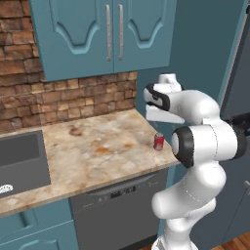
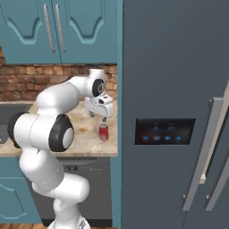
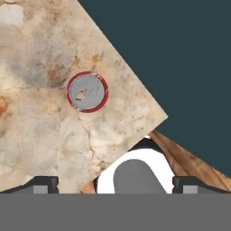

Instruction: Four empty soda cans are scattered around the kitchen. Gather all the cans and cluster them next to the stove for recycling.

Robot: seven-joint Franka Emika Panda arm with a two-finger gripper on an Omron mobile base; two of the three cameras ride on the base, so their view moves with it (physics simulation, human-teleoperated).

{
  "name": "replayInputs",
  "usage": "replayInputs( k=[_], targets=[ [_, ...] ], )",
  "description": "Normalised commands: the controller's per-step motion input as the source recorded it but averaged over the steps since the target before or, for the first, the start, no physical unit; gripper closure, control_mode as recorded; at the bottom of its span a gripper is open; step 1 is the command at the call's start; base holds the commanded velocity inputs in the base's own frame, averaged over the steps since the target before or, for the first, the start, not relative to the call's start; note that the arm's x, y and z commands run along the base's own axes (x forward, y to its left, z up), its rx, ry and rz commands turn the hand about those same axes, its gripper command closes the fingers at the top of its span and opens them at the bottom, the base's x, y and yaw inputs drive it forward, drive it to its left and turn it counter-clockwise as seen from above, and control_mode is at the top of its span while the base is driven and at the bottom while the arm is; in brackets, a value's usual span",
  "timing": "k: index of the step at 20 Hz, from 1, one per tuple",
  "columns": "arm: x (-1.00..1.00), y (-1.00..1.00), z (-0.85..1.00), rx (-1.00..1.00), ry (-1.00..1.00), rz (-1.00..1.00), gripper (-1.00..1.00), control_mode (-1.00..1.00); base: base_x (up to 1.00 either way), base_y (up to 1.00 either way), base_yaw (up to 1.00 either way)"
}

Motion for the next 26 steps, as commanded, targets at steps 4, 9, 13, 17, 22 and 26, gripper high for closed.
replayInputs(
  k=[4, 9, 13, 17, 22, 26],
  targets=[
    [0.53, 0.0, -0.21, 0.0, -0.02, -0.04, -1.0, -1.0, 0.0, 0.0, 0.0],
    [0.52, 0.0, -0.23, 0.0, -0.01, 0.0, -1.0, -1.0, 0.0, 0.0, 0.0],
    [0.38, 0.0, -0.11, 0.0, 0.0, 0.0, -1.0, -1.0, 0.0, 0.0, 0.0],
    [0.31, 0.0, -0.09, 0.0, 0.0, 0.0, -1.0, -1.0, 0.0, 0.0, 0.0],
    [-0.16, 0.0, 0.0, 0.0, 0.0, 0.0, -1.0, -1.0, 0.0, 0.0, 0.0],
    [-0.28, 0.0, -0.22, 0.0, 0.0, 0.0, -1.0, -1.0, 0.0, 0.0, 0.0]
  ],
)
